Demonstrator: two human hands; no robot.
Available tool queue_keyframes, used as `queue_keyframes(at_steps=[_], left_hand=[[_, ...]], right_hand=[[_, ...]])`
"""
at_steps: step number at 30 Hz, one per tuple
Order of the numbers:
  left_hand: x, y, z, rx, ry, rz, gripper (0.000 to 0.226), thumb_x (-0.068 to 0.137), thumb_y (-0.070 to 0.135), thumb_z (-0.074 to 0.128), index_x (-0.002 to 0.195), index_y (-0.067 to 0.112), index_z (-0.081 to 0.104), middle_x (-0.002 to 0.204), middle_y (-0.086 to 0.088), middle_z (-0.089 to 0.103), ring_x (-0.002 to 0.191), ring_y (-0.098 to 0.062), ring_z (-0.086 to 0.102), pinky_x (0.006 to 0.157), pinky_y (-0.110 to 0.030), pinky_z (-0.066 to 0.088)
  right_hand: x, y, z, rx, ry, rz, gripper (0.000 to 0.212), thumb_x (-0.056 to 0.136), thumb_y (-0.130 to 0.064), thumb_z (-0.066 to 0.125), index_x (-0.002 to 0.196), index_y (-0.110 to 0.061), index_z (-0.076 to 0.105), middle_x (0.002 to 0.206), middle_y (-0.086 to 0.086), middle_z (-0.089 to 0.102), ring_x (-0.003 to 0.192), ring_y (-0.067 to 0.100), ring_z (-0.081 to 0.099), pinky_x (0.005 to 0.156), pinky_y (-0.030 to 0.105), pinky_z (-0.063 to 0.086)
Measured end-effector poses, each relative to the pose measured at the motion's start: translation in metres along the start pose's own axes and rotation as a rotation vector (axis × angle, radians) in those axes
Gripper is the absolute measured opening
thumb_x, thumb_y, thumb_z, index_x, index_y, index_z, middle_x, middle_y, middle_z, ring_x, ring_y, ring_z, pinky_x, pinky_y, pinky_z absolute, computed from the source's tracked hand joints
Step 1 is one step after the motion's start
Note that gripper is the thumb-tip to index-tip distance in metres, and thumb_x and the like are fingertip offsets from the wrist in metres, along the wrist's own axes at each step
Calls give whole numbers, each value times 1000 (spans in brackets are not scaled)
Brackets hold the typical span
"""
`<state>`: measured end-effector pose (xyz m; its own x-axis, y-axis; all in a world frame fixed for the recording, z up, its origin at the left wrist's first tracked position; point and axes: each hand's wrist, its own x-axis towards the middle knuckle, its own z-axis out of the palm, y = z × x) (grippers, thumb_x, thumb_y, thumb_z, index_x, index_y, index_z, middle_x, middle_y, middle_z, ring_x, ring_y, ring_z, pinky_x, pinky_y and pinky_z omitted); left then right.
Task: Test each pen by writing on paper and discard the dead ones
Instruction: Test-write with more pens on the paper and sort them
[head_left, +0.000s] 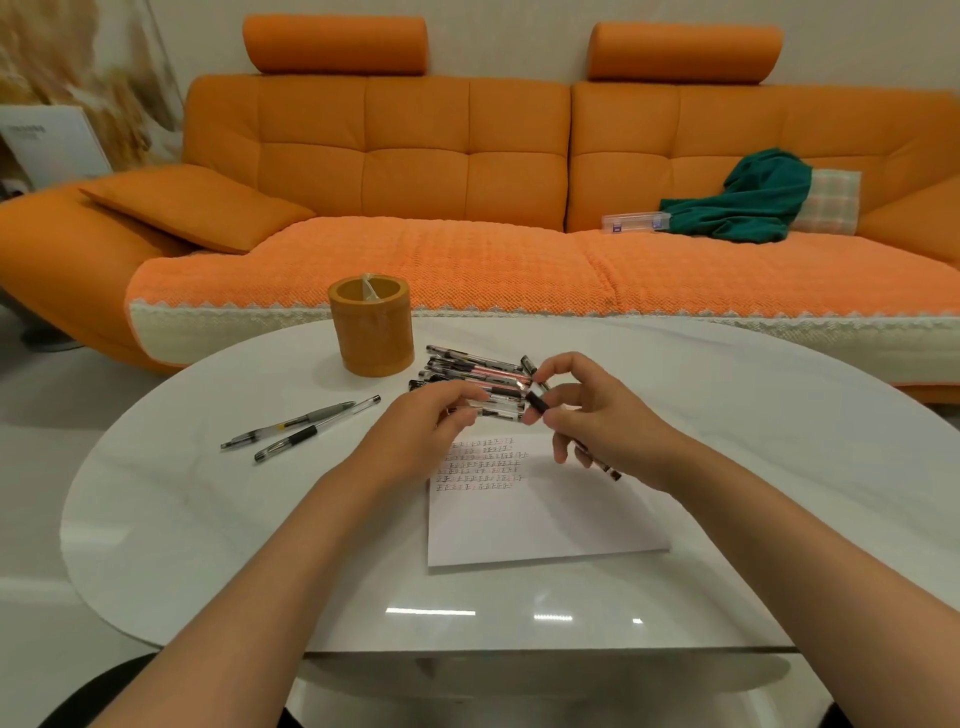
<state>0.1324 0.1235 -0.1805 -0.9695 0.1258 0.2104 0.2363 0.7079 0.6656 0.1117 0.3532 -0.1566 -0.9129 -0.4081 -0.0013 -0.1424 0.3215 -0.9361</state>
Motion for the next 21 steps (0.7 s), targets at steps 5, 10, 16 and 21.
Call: queue_keyframes(at_steps=[5,10,16,21], left_hand=[[0,-2,-1,-35,39,-28,10,98,26,62,107,29,65,95,13,65,92,-7,60,83,-30,52],[0,0,-2,-51,21,-24,9,99,27,61,105,30,67,95,14,67,91,-6,61,82,-28,52],[-2,4,0,-32,-21,-3,8,99,27,60,102,29,67,90,15,70,85,-3,62,73,-21,49],[-5,9,8,-87,-93,-18,6,96,25,65,94,26,70,80,14,74,70,4,62,61,-17,44]], right_hand=[[3,1,7,-407,73,-99,28,94,-9,63,104,-34,68,95,-17,73,72,0,66,69,17,47],[4,0,14,-508,93,-129,26,97,-14,60,106,-36,71,94,-26,66,78,-9,58,71,16,42],[6,3,21,-624,87,-188,25,98,-18,58,111,-37,69,109,-19,70,93,4,60,84,30,51],[7,9,36,-1098,122,-440,24,98,-27,47,114,-30,64,99,-7,68,90,17,54,76,32,37]])
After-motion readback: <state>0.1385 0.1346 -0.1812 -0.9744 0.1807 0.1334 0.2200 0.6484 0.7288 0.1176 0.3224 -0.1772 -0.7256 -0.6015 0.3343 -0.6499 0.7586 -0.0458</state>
